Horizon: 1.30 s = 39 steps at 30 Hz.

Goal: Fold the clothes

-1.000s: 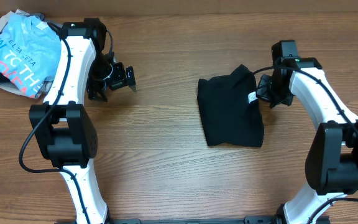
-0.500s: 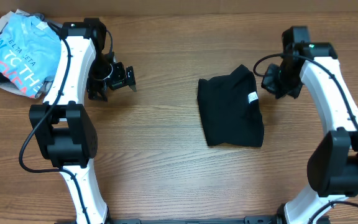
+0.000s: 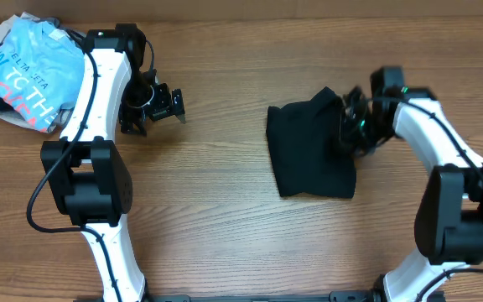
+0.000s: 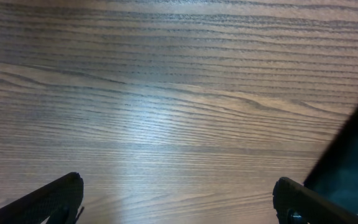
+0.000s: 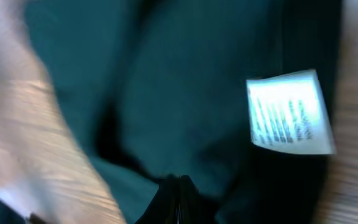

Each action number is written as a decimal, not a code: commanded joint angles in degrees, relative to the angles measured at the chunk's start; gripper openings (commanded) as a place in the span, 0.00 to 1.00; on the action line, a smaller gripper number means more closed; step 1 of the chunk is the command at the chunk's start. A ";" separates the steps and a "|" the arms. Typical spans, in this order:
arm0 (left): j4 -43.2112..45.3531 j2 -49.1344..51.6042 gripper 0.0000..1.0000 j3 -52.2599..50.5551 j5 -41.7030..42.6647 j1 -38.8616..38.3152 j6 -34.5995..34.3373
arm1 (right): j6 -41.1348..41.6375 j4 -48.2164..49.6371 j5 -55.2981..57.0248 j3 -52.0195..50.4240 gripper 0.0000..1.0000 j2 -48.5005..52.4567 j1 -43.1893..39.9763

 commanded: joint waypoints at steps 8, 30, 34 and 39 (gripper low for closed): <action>-0.52 0.13 1.00 -0.31 0.11 -0.37 1.53 | 4.31 7.34 0.50 -7.61 0.04 4.22 -9.49; 0.11 0.13 1.00 -0.31 0.13 -0.44 1.49 | 1.99 2.32 -14.67 16.20 0.04 -0.26 -3.30; 0.07 0.13 1.00 -0.31 0.13 -0.50 1.49 | 3.13 7.63 -13.20 16.20 0.04 2.86 1.68; -0.31 0.13 1.00 -0.31 0.09 -0.68 1.53 | 7.65 11.87 -8.44 16.20 0.04 8.59 3.43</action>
